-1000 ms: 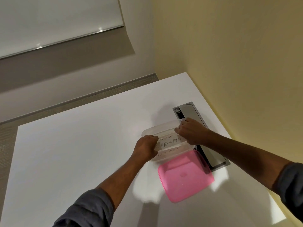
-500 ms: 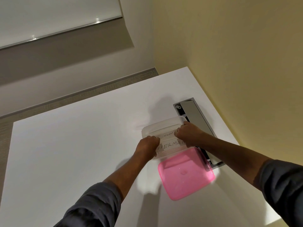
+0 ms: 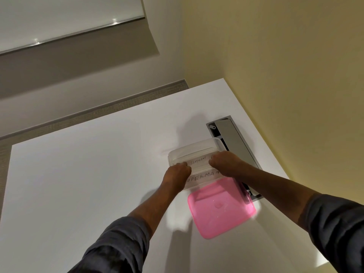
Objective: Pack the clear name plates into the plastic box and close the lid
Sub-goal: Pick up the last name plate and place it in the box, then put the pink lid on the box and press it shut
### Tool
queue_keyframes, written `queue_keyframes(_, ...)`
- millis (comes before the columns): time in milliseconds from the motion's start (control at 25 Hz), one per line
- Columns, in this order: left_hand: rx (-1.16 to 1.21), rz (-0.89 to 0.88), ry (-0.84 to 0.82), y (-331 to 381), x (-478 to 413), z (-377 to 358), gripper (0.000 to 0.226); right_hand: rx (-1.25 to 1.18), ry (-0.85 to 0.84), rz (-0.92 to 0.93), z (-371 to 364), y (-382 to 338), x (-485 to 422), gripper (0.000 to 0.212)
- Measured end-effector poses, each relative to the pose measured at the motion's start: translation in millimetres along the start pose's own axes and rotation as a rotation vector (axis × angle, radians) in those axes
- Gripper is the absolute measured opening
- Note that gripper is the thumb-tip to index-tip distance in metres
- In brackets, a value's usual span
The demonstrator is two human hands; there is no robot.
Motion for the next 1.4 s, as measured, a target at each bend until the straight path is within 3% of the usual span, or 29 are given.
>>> queue_keyframes(120, 0.083, 0.024, 0.033, 0.6, 2.5, 10.0, 0.040, -0.074, 0.060, -0.039, 2.6, 2.8, 4.3, 0.022)
queue_keyframes(240, 0.222, 0.080, 0.189, 4.9, 17.9, 27.3, 0.040, -0.271, 0.193, -0.175, 9.2, 6.7, 19.6, 0.028)
queue_keyframes(360, 0.480, 0.239, 0.417, 10.4, 51.6, 39.1, 0.029, -0.470, 0.410, -0.340, 14.1, 3.7, 52.8, 0.042)
queue_keyframes(480, 0.771, 0.464, 0.505, 16.9, 83.7, 29.7, 0.006, -0.597, 0.518, -0.446, 6.0, -13.5, 93.5, 0.042)
queue_keyframes(640, 1.350, 0.902, 0.347, 36.1, 120.1, -15.6, 0.008, -0.710, 0.553, -0.573, -18.1, -43.5, 142.2, 0.032)
queue_keyframes(760, 1.433, 1.088, 0.153, 54.4, 138.5, -51.2, 0.005, -0.709, 0.415, -0.563, -49.4, -77.5, 163.0, 0.034)
queue_keyframes(880, 1.344, 1.133, 0.031, 65.2, 141.3, -71.0, 0.017, -0.685, 0.230, -0.476, -82.7, -111.8, 167.9, 0.045)
queue_keyframes(1040, 1.328, 1.171, -0.041, 72.9, 141.3, -81.7, 0.022, -0.639, 0.116, -0.455, -104.1, -141.2, 165.4, 0.051)
queue_keyframes(1400, 1.373, 1.169, -0.049, 78.1, 144.3, -75.2, 0.017, -0.500, 0.078, -0.399, -111.0, -157.8, 169.1, 0.062)
Point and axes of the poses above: each hand's wrist, its own x-axis away from the middle knuckle, its own z-axis out of the back of the hand, y = z × x, the point moved 4 cm from there along -x, towards the middle knuckle, and after that the axes turned 7 degrees about y, right-handed, at the moved point
